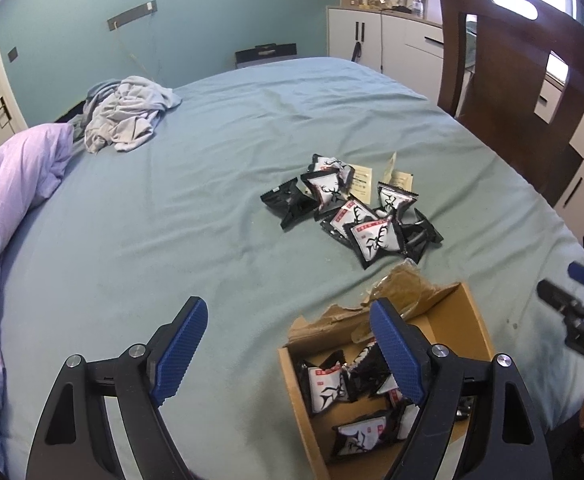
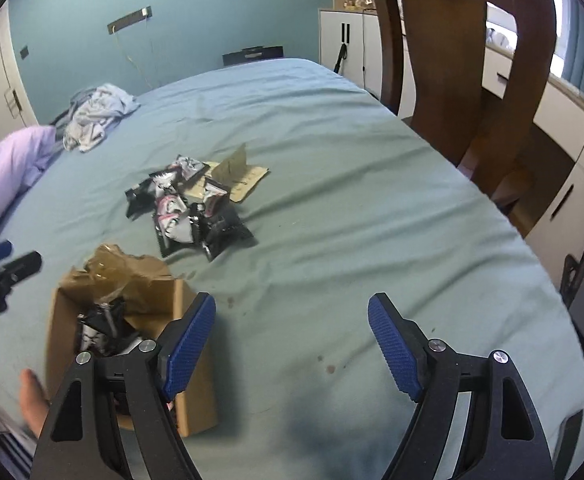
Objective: Organize snacks
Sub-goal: 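Move the open right tool toward the snack pile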
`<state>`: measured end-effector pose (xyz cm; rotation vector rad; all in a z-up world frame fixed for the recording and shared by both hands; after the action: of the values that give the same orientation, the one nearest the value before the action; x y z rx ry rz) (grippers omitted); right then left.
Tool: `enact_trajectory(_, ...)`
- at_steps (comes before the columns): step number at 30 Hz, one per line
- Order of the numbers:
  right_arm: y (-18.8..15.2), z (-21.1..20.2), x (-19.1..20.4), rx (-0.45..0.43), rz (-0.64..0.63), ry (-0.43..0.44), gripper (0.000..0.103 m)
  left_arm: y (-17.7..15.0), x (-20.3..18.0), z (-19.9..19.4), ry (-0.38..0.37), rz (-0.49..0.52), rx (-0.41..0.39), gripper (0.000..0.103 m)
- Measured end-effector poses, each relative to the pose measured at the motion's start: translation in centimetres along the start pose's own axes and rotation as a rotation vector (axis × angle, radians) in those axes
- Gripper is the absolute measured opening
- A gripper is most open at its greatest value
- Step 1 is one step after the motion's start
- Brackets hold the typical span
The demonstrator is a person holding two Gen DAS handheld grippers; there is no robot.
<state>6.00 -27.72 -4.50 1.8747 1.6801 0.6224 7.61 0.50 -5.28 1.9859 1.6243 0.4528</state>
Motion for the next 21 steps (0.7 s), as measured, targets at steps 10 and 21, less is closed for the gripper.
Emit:
enact_trajectory(10, 0.1, 1.3, 0.8, 0.031, -0.049, 0.004, 0.078, -0.1, -0.8, 0.5, 0.007, 0.033, 0.016, 0.085)
enact_trajectory(21, 0.6, 1.0, -0.1, 0.023, -0.001, 0.015, 0.078, -0.1, -0.8, 0.3, 0.017, 0.042, 0.012, 0.085)
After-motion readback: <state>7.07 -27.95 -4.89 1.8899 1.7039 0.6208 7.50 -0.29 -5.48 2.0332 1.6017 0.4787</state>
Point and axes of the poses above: each gripper's, at about its wrist camera, not at the fingertips, and z roughly the way its jaws point, x to its left, y to its top, the point moved 9 cm from there along z, roughly the way its jaws point, and after that the axes turned 9 degrees about -y, right-handed, at the moved point
